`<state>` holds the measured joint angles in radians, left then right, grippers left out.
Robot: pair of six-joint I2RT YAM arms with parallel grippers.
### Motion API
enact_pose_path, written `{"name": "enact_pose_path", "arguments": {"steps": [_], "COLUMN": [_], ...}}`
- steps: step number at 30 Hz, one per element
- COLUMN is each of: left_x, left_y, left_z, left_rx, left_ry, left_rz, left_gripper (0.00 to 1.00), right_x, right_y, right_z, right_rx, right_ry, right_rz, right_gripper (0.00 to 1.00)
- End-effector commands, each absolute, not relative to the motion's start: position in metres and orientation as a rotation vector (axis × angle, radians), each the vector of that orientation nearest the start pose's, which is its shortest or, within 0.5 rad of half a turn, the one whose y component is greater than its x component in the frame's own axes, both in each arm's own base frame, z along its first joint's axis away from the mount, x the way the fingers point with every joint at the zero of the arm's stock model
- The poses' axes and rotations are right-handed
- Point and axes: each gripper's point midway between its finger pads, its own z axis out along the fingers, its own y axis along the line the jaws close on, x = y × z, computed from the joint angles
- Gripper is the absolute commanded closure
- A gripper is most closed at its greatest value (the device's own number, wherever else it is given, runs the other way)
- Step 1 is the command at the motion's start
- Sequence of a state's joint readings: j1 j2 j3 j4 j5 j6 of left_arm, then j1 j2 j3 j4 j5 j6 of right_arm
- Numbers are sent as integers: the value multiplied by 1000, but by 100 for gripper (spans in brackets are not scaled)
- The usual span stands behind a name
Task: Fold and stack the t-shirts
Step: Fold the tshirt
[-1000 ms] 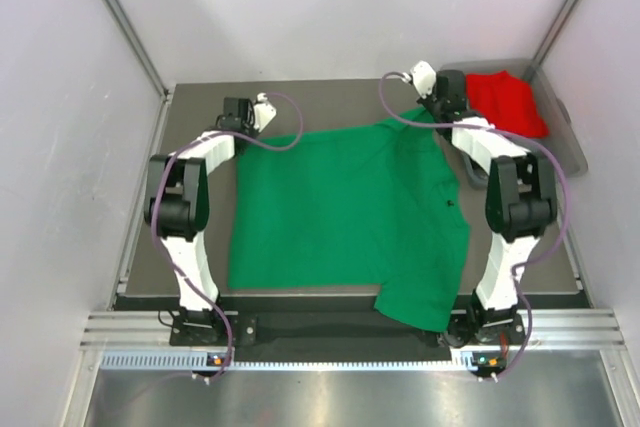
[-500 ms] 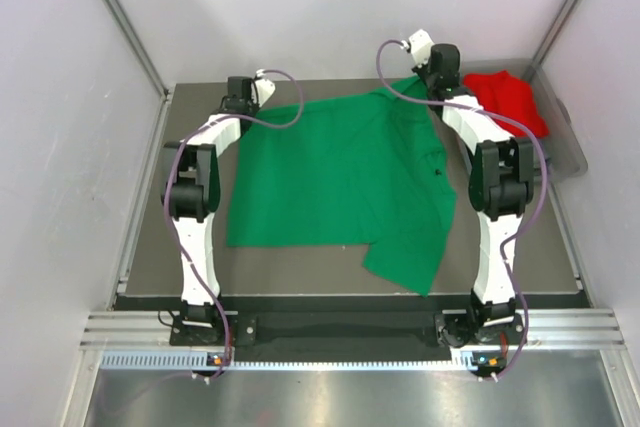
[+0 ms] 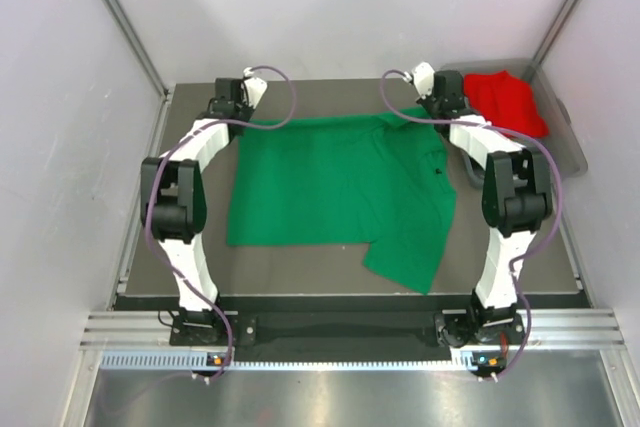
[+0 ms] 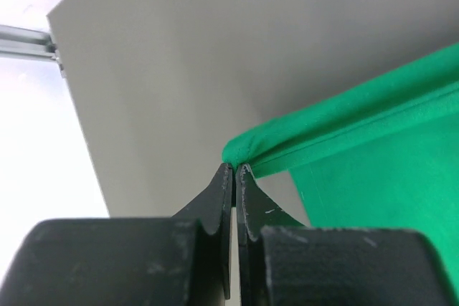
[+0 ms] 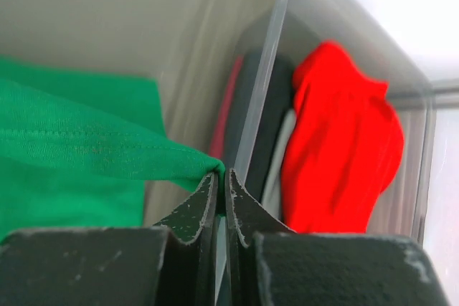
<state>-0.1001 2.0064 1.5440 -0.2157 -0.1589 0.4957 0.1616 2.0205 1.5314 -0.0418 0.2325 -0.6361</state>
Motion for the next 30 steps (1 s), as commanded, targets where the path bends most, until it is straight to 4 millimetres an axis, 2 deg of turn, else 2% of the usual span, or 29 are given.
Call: {"name": "enact_pose_path", "arguments": {"steps": [1, 2, 3, 4, 5, 6, 7, 9, 10, 18, 27, 30], "left_x": [527, 523, 519, 513, 509, 506, 501, 496, 492, 479, 470, 463], "left_y": [-15, -16, -16, -16, -16, -17, -16, -15, -15, -11, -16, -16], "left_z": [160, 160, 160, 161, 159, 157, 154, 153, 147, 129, 118, 108], "left_rx": [542, 545, 544, 548, 551, 557, 560, 557, 559, 561, 562, 577], "left_ry": [2116, 2117, 2121, 2124, 2133, 2140, 2148, 2154, 2169, 2195, 2222, 2247], "left_rz": [325, 316, 312, 307, 302, 294, 293, 297, 296, 307, 260, 256], "left_gripper": [100, 100, 100, 100, 100, 100, 100, 100, 100, 100, 100, 100], "right_x": [554, 550, 542, 537, 532, 525, 520, 510, 506, 467, 444, 440], "right_y": [17, 17, 19, 19, 21, 22, 24, 28, 26, 39, 44, 47], "right_z": [197, 197, 188, 194, 191, 183, 188, 179, 183, 172, 152, 149], "right_rx": [-644, -648, -670, -665, -672, -682, -680, -692, -687, -709, -733, -737], "right_ry": [1921, 1921, 1945, 1938, 1946, 1970, 1963, 1983, 1978, 2024, 2065, 2072], "right_rz": [-550, -545, -526, -515, -501, -476, -467, -443, -439, -334, -296, -273], "right_gripper": [100, 100, 100, 100, 100, 100, 100, 100, 100, 100, 100, 100]}}
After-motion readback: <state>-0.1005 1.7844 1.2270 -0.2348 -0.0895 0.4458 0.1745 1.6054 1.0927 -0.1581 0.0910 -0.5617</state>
